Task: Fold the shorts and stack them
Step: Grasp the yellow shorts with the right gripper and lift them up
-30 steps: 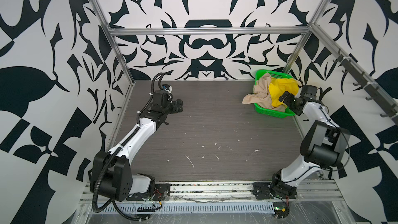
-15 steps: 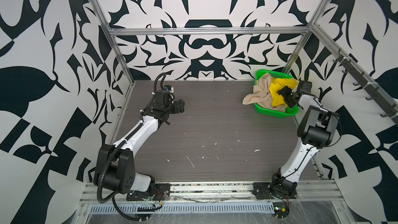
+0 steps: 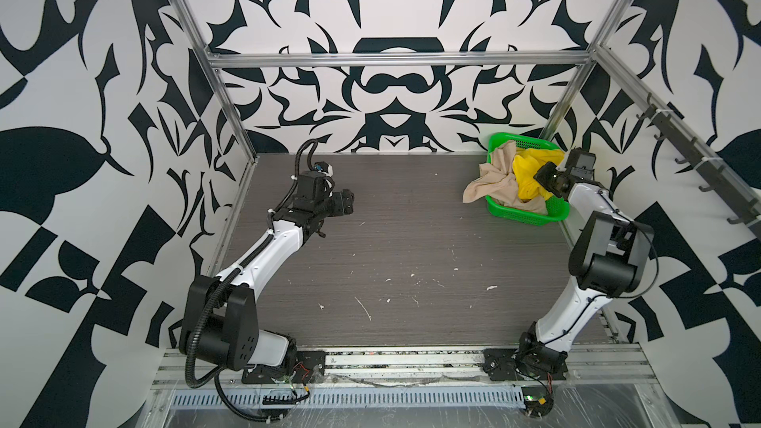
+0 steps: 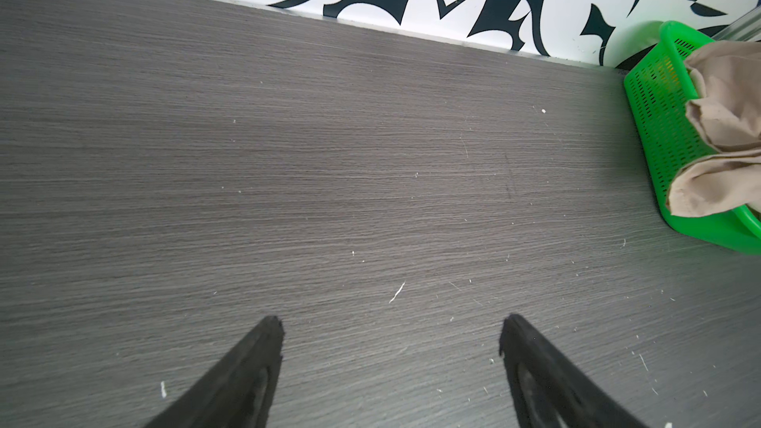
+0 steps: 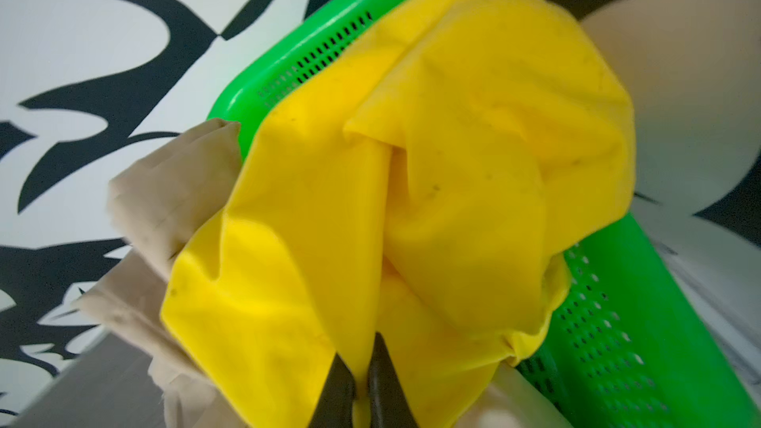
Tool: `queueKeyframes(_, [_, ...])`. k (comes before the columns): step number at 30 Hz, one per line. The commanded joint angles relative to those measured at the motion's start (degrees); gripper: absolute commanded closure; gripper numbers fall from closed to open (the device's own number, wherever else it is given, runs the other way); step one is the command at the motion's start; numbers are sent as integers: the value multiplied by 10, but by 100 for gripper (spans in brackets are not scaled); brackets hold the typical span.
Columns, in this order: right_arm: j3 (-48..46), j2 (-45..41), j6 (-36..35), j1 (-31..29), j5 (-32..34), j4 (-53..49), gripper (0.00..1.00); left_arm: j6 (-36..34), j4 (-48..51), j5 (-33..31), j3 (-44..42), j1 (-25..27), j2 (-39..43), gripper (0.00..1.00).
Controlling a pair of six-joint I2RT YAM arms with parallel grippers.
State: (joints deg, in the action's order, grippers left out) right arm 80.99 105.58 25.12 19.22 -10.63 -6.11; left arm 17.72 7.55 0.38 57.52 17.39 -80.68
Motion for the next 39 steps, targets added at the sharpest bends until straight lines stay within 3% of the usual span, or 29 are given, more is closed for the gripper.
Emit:
queueKeyframes(1, [-6, -63, -63, -41, 89, 43, 93, 7, -3, -4, 0, 3, 30, 13])
queueKeyframes(7, [21, -98, -116, -89, 201, 50, 100, 7, -4, -4, -5, 2, 44, 13])
queueKeyframes(12, [119, -67, -139, -96, 269, 8, 100, 7, -7, -1, -3, 3, 44, 13])
queueKeyframes(15, [179, -38, -154, -96, 277, -31, 100, 6, -9, 2, -2, 3, 42, 13])
queueKeyframes(21, [204, -30, -162, -97, 249, -43, 100, 1, -10, 7, 4, 4, 42, 14])
queueKeyframes(39, [288, -78, -258, -146, 313, -4, 100, -15, -7, 17, 34, 21, 33, 14])
